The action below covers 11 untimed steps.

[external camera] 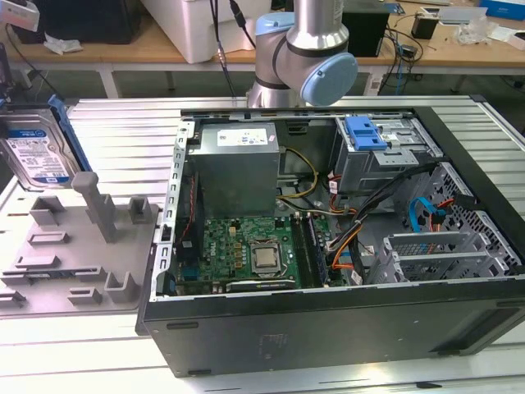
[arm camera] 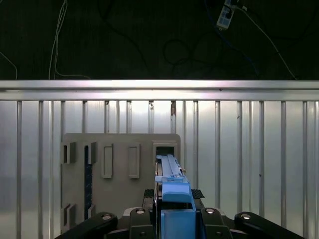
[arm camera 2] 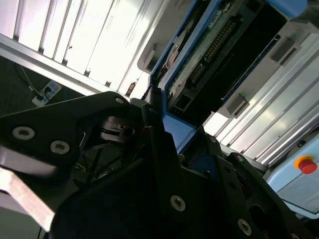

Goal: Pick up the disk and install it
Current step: 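Pick up the disk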

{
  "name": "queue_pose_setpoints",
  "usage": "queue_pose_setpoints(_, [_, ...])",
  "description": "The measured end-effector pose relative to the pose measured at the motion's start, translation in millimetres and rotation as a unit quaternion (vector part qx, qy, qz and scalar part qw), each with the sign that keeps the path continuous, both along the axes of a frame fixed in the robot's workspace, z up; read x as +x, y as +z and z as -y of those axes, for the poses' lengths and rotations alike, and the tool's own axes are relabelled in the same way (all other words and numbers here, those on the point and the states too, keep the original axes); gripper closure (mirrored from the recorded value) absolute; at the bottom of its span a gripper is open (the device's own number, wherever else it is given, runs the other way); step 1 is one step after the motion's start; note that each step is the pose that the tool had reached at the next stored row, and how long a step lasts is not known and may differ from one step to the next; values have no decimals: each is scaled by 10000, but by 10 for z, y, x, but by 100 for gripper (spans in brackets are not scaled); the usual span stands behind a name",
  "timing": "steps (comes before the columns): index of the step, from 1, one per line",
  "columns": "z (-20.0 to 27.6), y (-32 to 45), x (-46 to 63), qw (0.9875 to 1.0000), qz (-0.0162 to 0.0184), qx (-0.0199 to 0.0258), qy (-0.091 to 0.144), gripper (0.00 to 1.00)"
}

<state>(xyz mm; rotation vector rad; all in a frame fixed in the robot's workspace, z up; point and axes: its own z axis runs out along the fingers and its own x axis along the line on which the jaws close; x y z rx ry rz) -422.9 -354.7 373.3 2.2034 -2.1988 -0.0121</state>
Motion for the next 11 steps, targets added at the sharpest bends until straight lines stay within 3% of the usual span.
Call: queue_pose_setpoints(11, [0,75,0,10000,0,0,0,63])
